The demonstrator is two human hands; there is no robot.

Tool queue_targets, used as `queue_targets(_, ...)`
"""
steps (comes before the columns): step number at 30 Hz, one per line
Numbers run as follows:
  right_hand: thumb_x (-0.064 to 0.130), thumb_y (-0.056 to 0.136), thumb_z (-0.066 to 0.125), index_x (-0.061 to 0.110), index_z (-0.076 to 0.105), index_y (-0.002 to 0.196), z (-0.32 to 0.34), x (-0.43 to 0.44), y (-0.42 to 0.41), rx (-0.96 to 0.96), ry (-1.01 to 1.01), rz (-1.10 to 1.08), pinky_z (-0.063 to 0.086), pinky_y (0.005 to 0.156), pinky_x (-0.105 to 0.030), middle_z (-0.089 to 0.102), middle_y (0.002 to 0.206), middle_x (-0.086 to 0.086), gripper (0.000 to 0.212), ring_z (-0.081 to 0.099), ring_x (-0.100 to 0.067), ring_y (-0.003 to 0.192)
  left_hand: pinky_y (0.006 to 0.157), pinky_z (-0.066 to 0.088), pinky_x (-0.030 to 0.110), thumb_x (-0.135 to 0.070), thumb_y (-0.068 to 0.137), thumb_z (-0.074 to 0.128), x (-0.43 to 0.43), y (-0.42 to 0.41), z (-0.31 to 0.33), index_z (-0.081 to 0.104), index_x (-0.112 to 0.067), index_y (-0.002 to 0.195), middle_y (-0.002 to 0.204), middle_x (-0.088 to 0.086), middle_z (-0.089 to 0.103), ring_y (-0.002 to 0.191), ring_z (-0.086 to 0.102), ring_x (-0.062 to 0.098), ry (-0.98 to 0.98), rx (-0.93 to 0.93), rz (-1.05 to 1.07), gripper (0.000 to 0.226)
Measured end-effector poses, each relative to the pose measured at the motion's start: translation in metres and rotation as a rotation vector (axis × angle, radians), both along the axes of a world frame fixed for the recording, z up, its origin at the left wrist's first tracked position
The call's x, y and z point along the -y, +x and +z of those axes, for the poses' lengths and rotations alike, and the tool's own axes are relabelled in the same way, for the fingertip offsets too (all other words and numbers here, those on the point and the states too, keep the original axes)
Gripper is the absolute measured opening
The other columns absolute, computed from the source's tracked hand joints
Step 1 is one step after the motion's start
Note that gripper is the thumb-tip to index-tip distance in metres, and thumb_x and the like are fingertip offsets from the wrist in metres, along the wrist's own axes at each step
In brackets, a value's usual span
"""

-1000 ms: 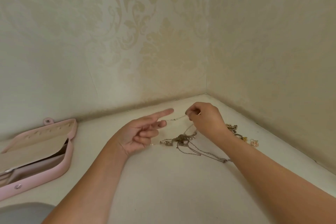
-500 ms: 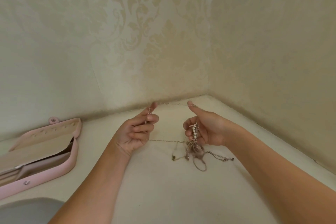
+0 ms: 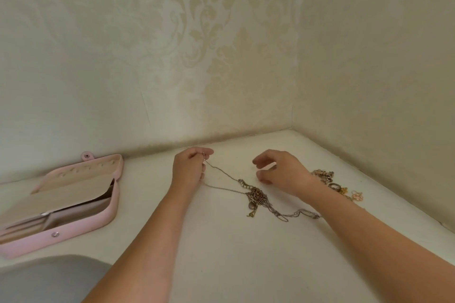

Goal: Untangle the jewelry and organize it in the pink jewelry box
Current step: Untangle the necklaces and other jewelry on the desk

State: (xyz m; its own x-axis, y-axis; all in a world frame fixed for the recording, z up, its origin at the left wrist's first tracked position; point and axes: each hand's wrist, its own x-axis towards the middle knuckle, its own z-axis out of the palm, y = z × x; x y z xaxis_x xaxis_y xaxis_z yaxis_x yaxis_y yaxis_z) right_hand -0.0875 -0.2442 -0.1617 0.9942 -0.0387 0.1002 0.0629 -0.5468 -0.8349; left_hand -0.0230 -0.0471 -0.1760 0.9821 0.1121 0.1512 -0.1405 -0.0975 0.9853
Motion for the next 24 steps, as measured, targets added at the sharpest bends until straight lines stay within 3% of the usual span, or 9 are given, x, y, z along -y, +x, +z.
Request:
queue_targets(3,0.02,0.082,0.071,0.016,0.07,0.088,-0.002,-0.007,0.0,0.038,-0.098,0.056,0.043,0.056,-0.007,0.066,0.085,0.004,0.007,0.056,-0.001,0.058,0.056,0.039,0.022,-0.002,0.087,0.043,-0.001,-0.002,-0.005,0.069,-0.017,0.075,0.093,-0.001,0.069,0.069,0.055,0.009,0.303,0.054,0.148,0.032)
queue_targets(7,0.033,0.081,0.072,0.016,0.071,0.087,-0.01,-0.016,0.002,0.049,-0.145,0.021,0.039,0.054,-0.008,0.063,0.08,0.008,0.019,0.054,0.0,0.067,0.076,0.036,0.026,-0.007,0.087,0.049,-0.003,-0.001,-0.008,0.058,-0.011,0.114,0.118,0.006,0.054,0.097,0.054,0.021,0.453,0.027,0.357,0.029)
queue_targets(9,0.032,0.08,0.072,0.018,0.069,0.09,-0.014,-0.023,0.004,0.047,-0.192,0.019,0.038,0.057,-0.013,0.06,0.079,0.008,0.018,0.052,-0.003,0.068,0.082,0.035,0.024,-0.005,0.086,0.052,0.002,-0.003,-0.01,0.055,-0.012,0.115,0.117,0.006,0.052,0.106,0.052,0.022,0.474,0.131,0.292,0.03)
queue_targets(12,0.023,0.079,0.073,0.017,0.069,0.086,-0.012,-0.027,0.005,0.004,-0.189,0.037,0.037,0.057,-0.014,0.057,0.071,0.008,0.01,0.05,-0.003,0.063,0.081,0.033,0.015,-0.001,0.085,0.052,0.021,-0.014,-0.011,0.063,-0.021,0.1,0.105,-0.004,0.059,0.102,0.052,0.011,0.591,0.277,-0.072,0.027)
queue_targets(15,0.014,0.077,0.075,0.015,0.067,0.08,-0.007,-0.022,0.005,-0.063,-0.127,0.043,0.038,0.057,-0.013,0.056,0.067,0.007,0.009,0.05,-0.003,0.06,0.073,0.037,0.014,-0.002,0.085,0.052,0.033,-0.022,-0.01,0.069,-0.019,0.097,0.095,-0.008,0.061,0.09,0.053,0.008,0.697,0.243,-0.352,0.027)
queue_targets(19,0.003,0.075,0.074,0.014,0.07,0.075,-0.001,-0.012,0.004,-0.11,0.109,0.041,0.045,0.065,-0.021,0.064,0.073,-0.01,0.013,0.057,-0.015,0.066,0.076,0.044,0.024,-0.012,0.077,0.061,0.032,-0.022,-0.005,0.069,-0.027,0.082,0.077,-0.015,0.062,0.076,0.055,0.007,0.593,0.104,-0.442,0.018)
queue_targets(22,0.001,0.071,0.078,0.007,0.072,0.081,0.002,-0.008,0.002,-0.105,0.189,0.055,0.054,0.075,-0.028,0.07,0.078,-0.017,0.014,0.063,-0.018,0.071,0.073,0.044,0.023,-0.022,0.069,0.061,0.032,-0.024,-0.002,0.069,-0.032,0.07,0.07,-0.012,0.064,0.071,0.056,0.005,0.51,0.038,-0.475,0.013)
queue_targets(24,-0.002,0.067,0.08,0.004,0.07,0.084,0.003,-0.009,0.001,-0.101,0.185,0.057,0.055,0.064,-0.021,0.07,0.068,-0.01,0.02,0.064,-0.013,0.062,0.073,0.043,0.023,-0.022,0.071,0.064,0.032,-0.024,-0.002,0.07,-0.03,0.068,0.071,-0.003,0.067,0.07,0.055,0.004,0.488,0.032,-0.463,0.01)
